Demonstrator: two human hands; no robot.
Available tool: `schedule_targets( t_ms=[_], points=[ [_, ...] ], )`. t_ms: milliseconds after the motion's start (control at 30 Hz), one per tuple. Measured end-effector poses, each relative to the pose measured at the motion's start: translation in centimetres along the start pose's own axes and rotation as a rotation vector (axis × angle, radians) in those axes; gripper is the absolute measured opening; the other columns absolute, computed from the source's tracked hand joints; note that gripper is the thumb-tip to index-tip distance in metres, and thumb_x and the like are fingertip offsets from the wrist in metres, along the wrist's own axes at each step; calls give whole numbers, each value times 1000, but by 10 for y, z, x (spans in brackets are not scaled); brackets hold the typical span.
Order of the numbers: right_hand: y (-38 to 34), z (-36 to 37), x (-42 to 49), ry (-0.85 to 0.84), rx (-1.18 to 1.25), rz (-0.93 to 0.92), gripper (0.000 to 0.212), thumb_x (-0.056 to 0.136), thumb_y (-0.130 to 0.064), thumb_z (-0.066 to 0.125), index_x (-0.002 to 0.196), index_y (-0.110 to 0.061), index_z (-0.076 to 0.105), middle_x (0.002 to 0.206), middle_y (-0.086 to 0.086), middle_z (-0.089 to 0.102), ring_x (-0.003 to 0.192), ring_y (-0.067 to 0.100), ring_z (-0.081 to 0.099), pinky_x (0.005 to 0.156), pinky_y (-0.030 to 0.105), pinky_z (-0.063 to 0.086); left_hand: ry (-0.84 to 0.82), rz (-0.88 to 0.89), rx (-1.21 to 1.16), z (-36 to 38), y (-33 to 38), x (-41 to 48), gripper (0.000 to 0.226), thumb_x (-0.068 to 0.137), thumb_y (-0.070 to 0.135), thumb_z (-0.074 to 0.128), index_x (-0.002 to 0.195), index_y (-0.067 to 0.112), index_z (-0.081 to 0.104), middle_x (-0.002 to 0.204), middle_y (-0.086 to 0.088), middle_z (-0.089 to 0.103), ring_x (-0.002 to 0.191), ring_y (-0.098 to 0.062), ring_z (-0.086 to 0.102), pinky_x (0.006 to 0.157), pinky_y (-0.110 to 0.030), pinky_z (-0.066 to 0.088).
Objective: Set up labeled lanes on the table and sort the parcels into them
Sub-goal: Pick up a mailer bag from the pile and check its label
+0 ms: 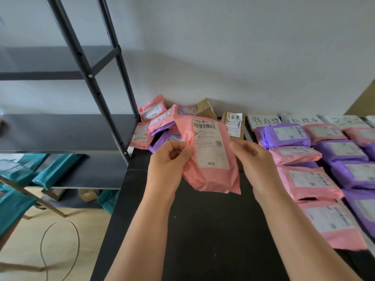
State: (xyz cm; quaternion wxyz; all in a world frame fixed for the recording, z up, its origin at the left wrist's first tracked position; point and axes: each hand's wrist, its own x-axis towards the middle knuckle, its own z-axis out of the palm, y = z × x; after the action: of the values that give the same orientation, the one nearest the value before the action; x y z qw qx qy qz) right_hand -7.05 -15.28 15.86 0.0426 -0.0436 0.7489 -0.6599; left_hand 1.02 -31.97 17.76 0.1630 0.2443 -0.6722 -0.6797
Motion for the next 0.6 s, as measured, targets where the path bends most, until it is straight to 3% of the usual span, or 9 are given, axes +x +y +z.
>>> schedule_targets(
  t_ms=[100, 167, 267, 433, 600],
  points=[
    [-9, 11, 0, -16, 20, 6, 5, 90, -34, 69, 93, -31, 72, 93, -15, 73, 90, 0, 67, 81, 26, 55, -39, 37, 6, -11, 7, 0, 4, 92, 17, 68, 90, 14, 70, 84, 1, 75, 76, -15, 69, 74, -30, 58],
    [-12, 18, -2, -23, 69, 34, 10, 89, -28, 73, 97, -24, 75, 95, -8, 75, 93, 9, 70, 80, 30, 57, -49, 40, -4, -17, 8, 1, 4, 91, 16, 68, 90, 13, 70, 85, -2, 74, 76, -15, 68, 77, -32, 57],
    [-13, 23, -6, -12, 105, 40, 11, 87, -19, 75, 92, -29, 75, 96, -6, 76, 94, 14, 72, 81, 33, 58, -51, 34, -14, -24, 10, 4, 5, 90, 16, 70, 93, 12, 70, 90, -4, 74, 81, -16, 68, 79, -34, 58],
    [-24, 18, -12, 131, 74, -26, 16, 87, -14, 73, 81, -29, 74, 88, -9, 75, 85, 8, 71, 71, 22, 58, 3, 33, 70, -21, 14, 7, 14, 87, 33, 73, 97, 24, 68, 88, 7, 73, 83, -12, 70, 72, -30, 58],
    [-32, 15, -16, 157, 41, -86, 13, 87, -16, 73, 85, -29, 76, 85, -9, 76, 87, 14, 72, 85, 38, 59, 116, 115, 291, -8, 20, 9, 25, 86, 46, 70, 96, 25, 62, 75, 8, 63, 66, -6, 57, 59, -23, 44]
  ],
)
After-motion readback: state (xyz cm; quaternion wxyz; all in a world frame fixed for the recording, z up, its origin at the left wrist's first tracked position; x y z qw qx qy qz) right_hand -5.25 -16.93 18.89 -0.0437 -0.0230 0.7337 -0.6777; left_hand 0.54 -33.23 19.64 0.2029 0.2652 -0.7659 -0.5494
